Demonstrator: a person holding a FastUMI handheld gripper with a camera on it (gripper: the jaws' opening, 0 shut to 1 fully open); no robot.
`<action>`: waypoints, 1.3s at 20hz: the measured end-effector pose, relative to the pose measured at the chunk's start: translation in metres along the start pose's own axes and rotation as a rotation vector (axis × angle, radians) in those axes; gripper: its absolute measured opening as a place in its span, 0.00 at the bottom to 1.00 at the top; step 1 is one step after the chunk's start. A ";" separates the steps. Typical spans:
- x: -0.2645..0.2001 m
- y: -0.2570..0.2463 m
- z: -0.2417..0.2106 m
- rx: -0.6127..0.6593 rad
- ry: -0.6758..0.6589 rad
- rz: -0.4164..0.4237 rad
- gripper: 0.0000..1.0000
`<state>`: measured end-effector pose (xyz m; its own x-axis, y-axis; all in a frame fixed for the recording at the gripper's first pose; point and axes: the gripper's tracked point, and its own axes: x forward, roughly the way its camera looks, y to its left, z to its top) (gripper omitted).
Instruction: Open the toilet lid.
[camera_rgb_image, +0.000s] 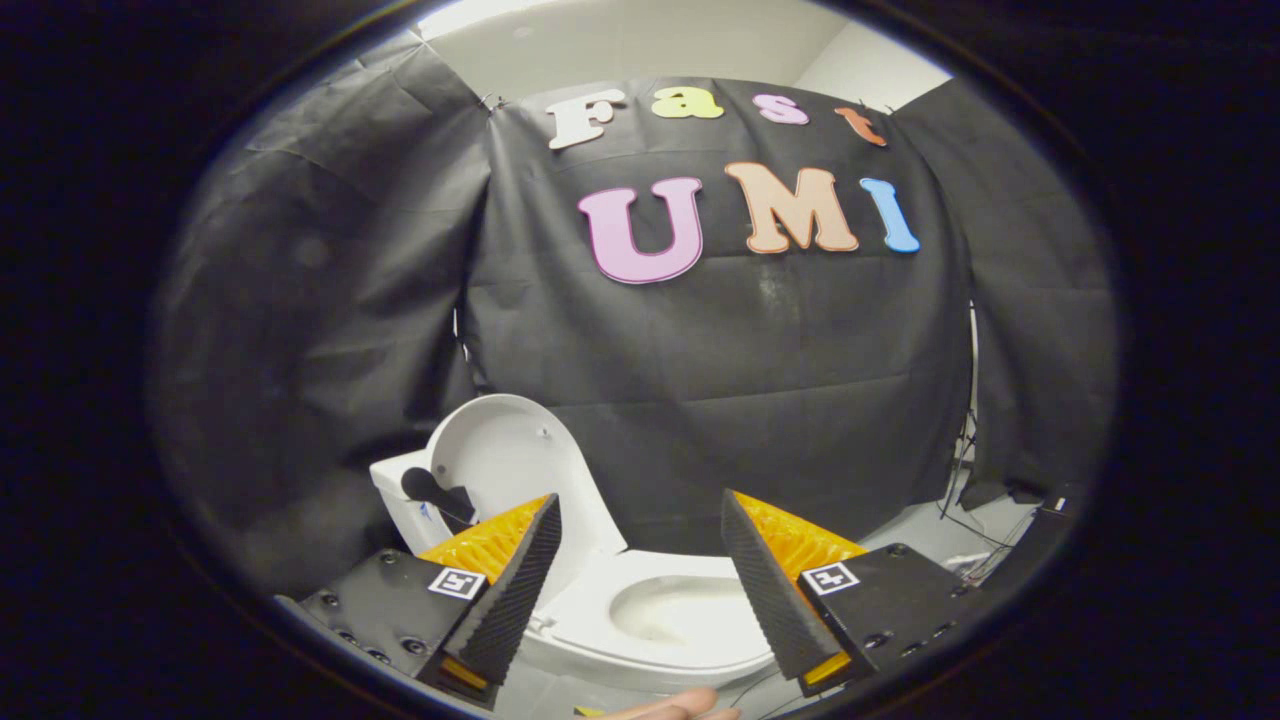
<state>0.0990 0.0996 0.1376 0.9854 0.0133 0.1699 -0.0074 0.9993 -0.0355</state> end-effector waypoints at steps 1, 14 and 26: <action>-0.001 -0.007 -0.005 -0.007 0.001 -0.011 0.99; -0.016 -0.056 -0.029 -0.029 0.017 -0.083 0.99; -0.015 -0.046 -0.018 -0.039 -0.002 -0.075 0.99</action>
<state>0.0879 0.0526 0.1193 0.9825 -0.0616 0.1757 0.0733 0.9955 -0.0608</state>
